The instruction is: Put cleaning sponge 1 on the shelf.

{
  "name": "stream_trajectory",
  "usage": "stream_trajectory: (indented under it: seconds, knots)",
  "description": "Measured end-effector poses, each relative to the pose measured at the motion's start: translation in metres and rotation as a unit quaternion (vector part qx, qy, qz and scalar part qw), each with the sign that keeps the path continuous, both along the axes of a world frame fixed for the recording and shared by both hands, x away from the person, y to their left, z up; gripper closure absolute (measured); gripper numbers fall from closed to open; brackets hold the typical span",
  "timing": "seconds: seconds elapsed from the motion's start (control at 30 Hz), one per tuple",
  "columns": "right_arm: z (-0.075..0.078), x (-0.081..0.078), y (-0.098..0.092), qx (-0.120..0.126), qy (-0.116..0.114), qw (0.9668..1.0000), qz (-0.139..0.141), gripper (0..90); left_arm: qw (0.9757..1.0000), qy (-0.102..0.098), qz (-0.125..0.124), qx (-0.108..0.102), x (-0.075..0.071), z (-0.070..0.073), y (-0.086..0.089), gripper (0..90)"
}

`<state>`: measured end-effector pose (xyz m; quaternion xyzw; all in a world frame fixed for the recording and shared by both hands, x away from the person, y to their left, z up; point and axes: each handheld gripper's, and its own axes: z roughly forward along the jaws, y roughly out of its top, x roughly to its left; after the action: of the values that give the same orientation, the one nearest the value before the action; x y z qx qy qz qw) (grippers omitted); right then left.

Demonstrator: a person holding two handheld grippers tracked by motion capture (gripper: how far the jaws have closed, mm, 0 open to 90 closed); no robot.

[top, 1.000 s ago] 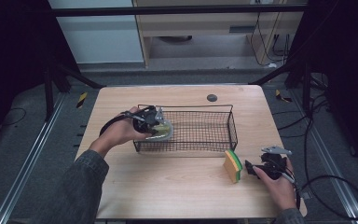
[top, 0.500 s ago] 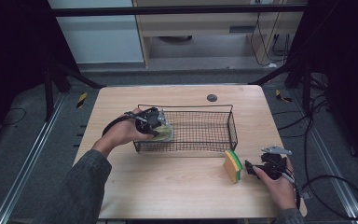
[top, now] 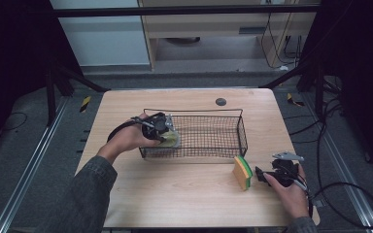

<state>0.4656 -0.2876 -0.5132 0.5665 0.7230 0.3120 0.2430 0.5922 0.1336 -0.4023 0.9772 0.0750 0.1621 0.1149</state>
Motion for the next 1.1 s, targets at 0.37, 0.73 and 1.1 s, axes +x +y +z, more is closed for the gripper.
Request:
stream_trajectory:
  seconds: [0.37, 0.73, 1.1]
  knots:
    - [0.000, 0.000, 0.000, 0.000, 0.000, 1.0000, 0.000, 1.3, 0.9998, -0.010, 0.012, -0.011, -0.002, 0.003, 0.006, 65.3]
    - [0.000, 0.000, 0.000, 0.000, 0.000, 1.0000, 0.000, 1.3, 0.9959, -0.047, 0.050, -0.059, -0.013, 0.023, 0.016, 41.4]
    - [0.009, -0.007, 0.000, -0.013, 0.005, 0.9999, 0.010, 11.0, 0.9877, -0.054, 0.099, -0.108, -0.031, 0.040, 0.038, 12.5]
